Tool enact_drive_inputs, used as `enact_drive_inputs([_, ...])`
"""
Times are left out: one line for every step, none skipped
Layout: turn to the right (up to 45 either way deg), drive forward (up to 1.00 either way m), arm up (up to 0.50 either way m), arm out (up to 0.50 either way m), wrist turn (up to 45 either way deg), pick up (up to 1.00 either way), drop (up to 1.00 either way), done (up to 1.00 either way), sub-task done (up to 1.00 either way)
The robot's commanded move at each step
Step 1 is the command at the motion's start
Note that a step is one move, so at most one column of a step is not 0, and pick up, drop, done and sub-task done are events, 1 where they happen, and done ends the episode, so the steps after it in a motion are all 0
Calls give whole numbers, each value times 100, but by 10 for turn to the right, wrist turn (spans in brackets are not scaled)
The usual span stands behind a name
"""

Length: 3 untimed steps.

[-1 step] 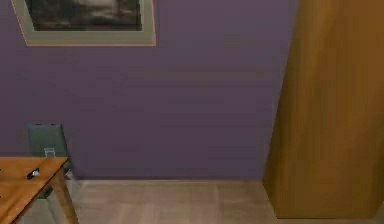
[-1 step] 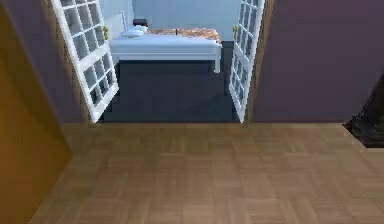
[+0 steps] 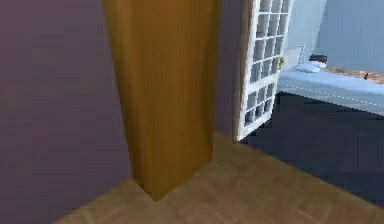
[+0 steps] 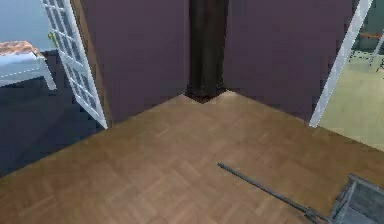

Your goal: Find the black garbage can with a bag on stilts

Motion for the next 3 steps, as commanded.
enact_drive_inputs([450,0,0,0,0,0,0,0,0])
enact_drive_inputs([330,0,0,0,0,0,0,0,0])
enact_drive_inputs([0,100,0,0,0,0,0,0,0])
